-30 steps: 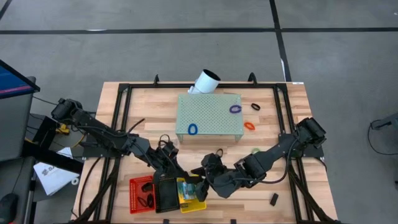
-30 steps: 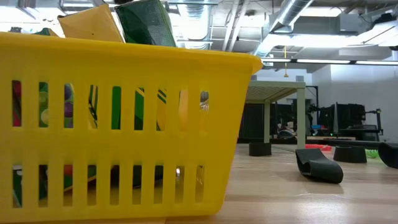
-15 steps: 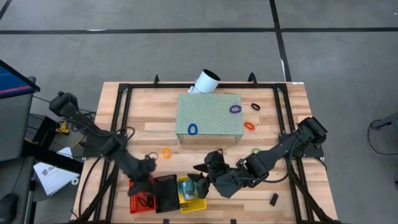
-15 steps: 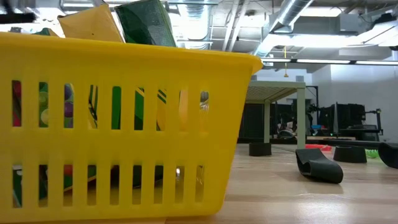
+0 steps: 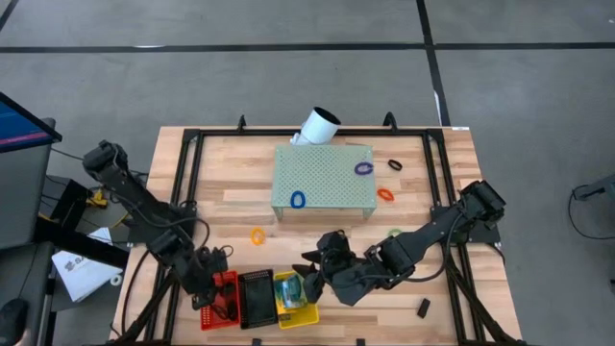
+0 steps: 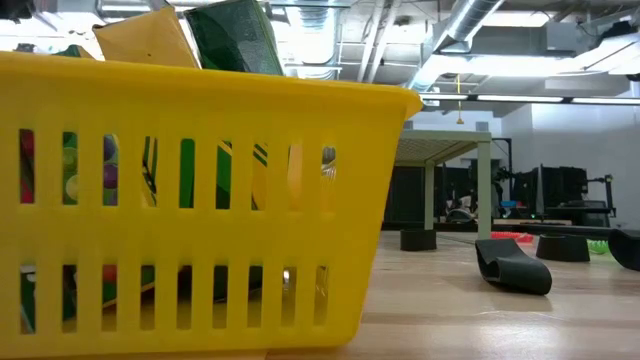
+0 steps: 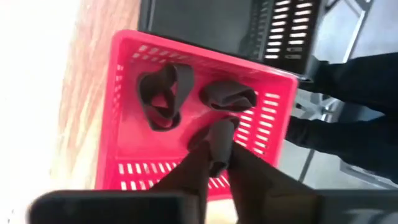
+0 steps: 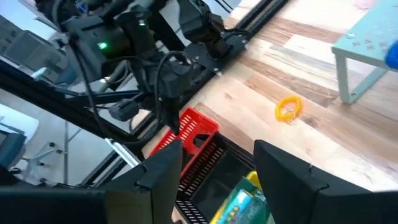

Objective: Pick & Place Office Desk Supplies
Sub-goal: Put the black rubber band into the red bin

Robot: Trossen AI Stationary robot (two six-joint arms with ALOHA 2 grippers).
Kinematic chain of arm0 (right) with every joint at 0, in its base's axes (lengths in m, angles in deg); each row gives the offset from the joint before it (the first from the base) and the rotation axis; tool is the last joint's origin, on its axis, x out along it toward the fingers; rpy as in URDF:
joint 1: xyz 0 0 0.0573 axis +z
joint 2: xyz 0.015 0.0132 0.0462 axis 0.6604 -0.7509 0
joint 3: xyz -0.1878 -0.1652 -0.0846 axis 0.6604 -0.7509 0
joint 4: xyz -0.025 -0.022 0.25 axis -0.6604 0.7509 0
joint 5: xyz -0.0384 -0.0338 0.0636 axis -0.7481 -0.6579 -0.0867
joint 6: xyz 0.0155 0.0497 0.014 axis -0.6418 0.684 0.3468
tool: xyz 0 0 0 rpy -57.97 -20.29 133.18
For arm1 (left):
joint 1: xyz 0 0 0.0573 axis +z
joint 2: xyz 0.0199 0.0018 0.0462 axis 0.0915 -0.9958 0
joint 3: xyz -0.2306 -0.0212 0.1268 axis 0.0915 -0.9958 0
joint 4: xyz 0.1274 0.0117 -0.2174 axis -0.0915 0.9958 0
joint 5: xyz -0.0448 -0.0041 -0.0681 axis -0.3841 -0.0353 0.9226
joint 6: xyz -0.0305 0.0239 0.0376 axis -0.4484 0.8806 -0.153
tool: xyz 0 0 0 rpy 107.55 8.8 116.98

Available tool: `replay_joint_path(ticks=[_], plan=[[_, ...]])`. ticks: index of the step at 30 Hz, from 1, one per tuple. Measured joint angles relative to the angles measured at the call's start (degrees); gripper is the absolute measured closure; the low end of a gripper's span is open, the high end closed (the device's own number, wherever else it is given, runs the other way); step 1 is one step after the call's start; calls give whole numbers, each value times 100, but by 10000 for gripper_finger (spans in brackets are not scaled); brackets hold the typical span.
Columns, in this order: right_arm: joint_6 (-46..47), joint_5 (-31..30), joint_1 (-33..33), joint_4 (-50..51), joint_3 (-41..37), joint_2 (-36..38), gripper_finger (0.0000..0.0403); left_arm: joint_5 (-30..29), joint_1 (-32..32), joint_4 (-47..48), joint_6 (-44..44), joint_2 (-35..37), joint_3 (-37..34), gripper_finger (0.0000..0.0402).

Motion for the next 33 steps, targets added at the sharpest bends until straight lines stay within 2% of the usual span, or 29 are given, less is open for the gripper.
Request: replay_joint_path(ticks=[9, 14, 17, 20, 23, 26, 29, 33], plan=[[297, 24, 66, 191, -4, 2, 207, -16, 8, 31, 169, -183, 0, 188], [496, 44, 105, 322, -4, 2, 207, 108, -48, -15, 551, -164, 0, 130], [502, 46, 135, 321, -4, 2, 207, 258, -131, -69, 863, -156, 0, 122], [518, 46, 138, 319, -4, 2, 206, -80, -186, -279, 807, -101, 0, 123], [531, 46, 138, 315, -4, 2, 207, 86, -154, -175, 908, -94, 11, 129], [709, 46, 138, 483, -2, 2, 207, -153, -167, -50, 792, -12, -7, 135], [1304, 46, 175, 1120, -2, 3, 207, -405, -136, -263, 779, 185, 2, 142], [2812, 181, 297, 2516, -2, -7, 210, -954, -69, -338, 758, 571, 2, 149]])
